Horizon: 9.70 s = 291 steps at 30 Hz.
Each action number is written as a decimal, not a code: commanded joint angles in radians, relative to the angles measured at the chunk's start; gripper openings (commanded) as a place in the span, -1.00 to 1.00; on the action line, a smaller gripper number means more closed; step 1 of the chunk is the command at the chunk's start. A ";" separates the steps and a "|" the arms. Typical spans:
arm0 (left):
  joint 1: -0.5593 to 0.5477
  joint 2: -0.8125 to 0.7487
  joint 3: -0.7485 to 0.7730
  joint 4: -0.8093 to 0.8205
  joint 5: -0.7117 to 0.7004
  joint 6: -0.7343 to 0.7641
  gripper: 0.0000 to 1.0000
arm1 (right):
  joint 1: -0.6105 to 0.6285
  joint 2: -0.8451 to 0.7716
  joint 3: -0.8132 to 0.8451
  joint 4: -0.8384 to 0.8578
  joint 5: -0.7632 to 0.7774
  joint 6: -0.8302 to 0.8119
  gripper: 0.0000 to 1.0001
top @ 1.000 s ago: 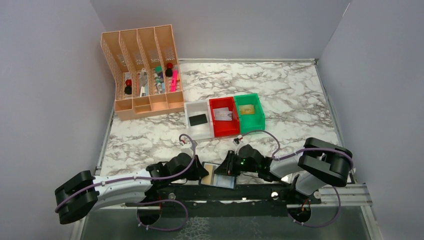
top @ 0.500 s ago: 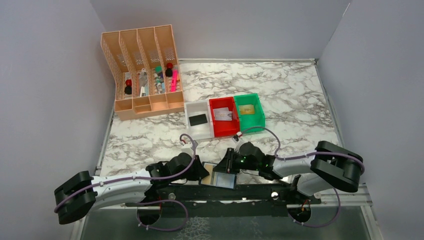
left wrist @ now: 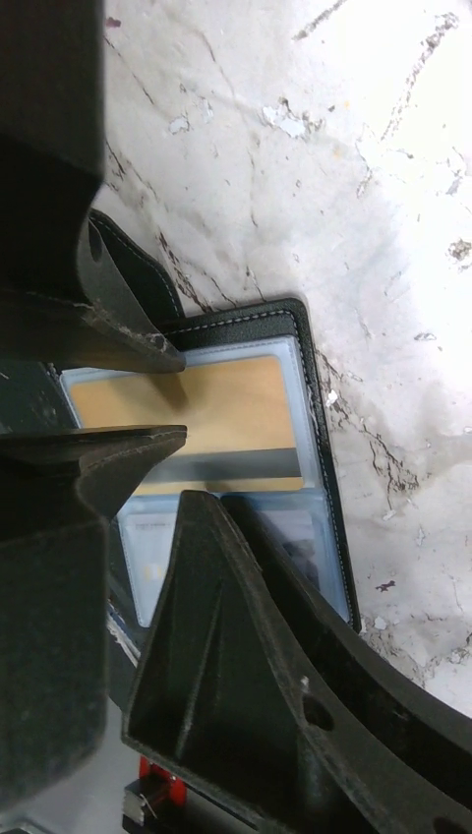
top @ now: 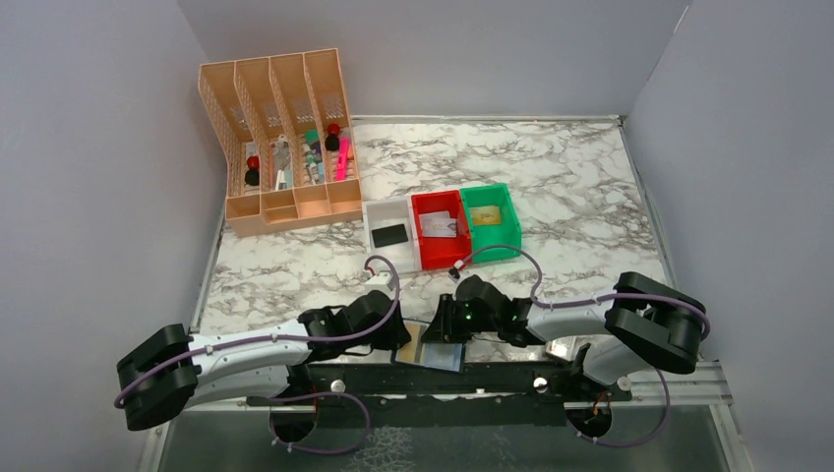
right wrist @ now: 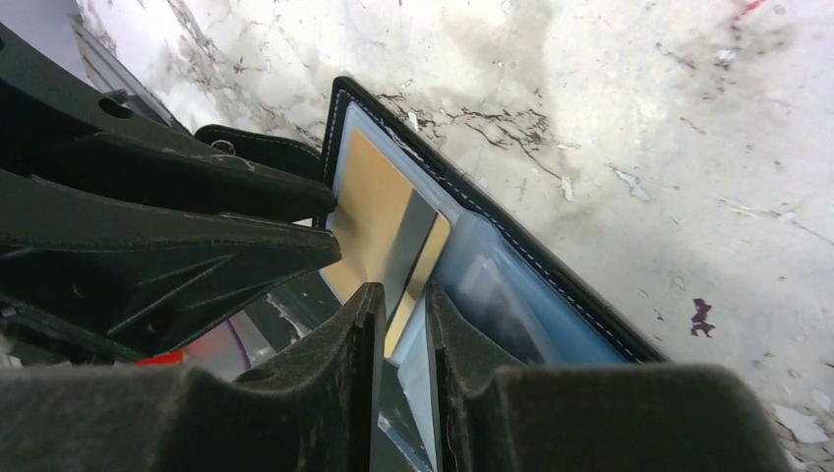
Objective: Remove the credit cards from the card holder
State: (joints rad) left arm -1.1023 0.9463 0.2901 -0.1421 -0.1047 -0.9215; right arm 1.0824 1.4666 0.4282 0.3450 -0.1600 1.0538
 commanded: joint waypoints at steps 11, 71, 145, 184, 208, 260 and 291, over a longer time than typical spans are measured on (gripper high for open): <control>-0.034 0.110 -0.023 -0.035 0.002 -0.034 -0.43 | 0.027 0.060 -0.031 -0.012 0.019 0.074 -0.40; -0.158 0.025 -0.176 0.105 -0.084 -0.225 -0.75 | 0.089 -0.172 -0.155 -0.004 0.167 0.204 -0.98; -0.157 -0.152 -0.152 0.009 -0.176 -0.227 -0.99 | -0.024 0.017 0.130 -0.178 0.156 -0.077 -0.98; -0.158 0.000 -0.153 0.151 -0.156 -0.203 -0.93 | -0.060 0.087 0.147 0.018 -0.267 -0.183 -0.98; -0.158 -0.108 -0.164 0.041 -0.184 -0.204 -1.00 | -0.167 -0.013 0.125 -0.134 -0.237 -0.303 -0.70; -0.158 0.011 -0.167 0.075 -0.177 -0.204 -1.00 | -0.268 -0.009 0.038 -0.053 -0.314 -0.228 -0.98; -0.158 0.018 -0.145 0.142 -0.163 -0.159 -1.00 | -0.196 0.166 0.110 0.019 -0.549 -0.341 -0.67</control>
State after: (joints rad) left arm -1.2587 0.9230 0.1608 0.0505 -0.2756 -1.1103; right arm 0.8635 1.6272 0.5663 0.2840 -0.5926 0.6437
